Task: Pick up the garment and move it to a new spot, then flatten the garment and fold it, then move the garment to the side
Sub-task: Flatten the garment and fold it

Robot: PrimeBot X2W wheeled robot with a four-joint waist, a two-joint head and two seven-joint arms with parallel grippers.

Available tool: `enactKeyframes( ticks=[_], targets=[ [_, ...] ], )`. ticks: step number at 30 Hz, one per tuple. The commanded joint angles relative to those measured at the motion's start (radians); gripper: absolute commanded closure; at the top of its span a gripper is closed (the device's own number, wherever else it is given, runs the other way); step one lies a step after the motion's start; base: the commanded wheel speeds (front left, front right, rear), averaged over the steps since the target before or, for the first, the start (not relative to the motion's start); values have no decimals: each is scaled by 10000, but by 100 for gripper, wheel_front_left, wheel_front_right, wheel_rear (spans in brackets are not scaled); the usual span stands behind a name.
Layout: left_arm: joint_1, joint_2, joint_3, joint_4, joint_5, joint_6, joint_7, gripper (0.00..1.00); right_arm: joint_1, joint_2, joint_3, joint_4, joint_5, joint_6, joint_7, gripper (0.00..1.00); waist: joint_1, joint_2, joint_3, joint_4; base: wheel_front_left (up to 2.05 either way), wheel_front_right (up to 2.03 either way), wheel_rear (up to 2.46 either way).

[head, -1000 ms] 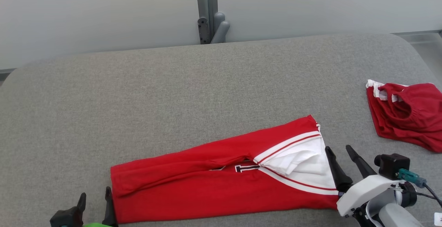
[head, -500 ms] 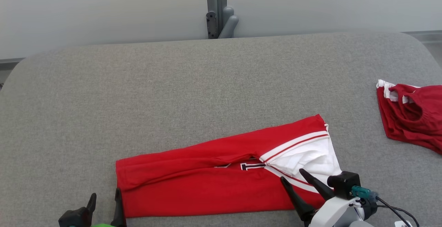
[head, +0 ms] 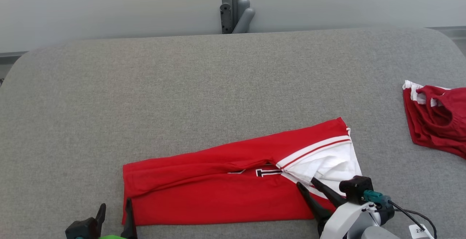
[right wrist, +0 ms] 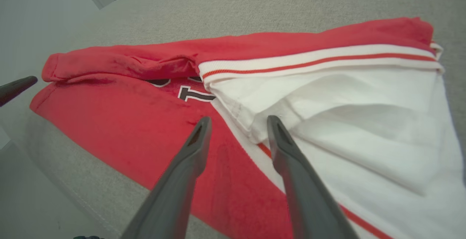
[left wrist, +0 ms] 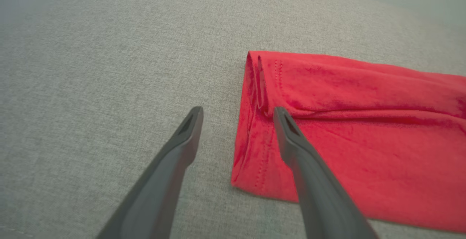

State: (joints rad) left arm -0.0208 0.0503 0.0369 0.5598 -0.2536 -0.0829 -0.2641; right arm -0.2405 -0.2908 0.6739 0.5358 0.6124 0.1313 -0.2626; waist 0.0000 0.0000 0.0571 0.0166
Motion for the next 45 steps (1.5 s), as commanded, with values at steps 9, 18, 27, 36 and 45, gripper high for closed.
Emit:
enactKeyframes(
  ticks=[9, 18, 27, 36, 45],
  targets=[
    [282, 14, 170, 80, -1, -41, 7, 0, 294, -177, 980, -500, 542, -13, -25, 100, 0, 0, -368, -273, 0, 0, 0],
    [179, 17, 119, -105, -170, 68, 7, 0, 1008, -970, 808, -1880, 1162, -11, -25, 0, 0, 0, -442, -653, 0, 0, 0],
    [-228, 20, -196, -477, 38, 184, 7, 0, 364, -492, -1994, -470, 247, -8, -25, 0, 0, 0, 328, -511, 0, 0, 0],
    [-604, 21, -296, -766, 279, 208, 7, 0, -819, 243, -2464, 2166, 117, -8, -14, 0, 0, 0, 830, 42, 0, 0, 0],
    [-623, 19, -323, -835, 271, 227, 7, 0, -1032, 743, -1434, 3091, 782, 16, 561, 2, 0, 0, 996, 135, 0, 0, 0]
  ],
)
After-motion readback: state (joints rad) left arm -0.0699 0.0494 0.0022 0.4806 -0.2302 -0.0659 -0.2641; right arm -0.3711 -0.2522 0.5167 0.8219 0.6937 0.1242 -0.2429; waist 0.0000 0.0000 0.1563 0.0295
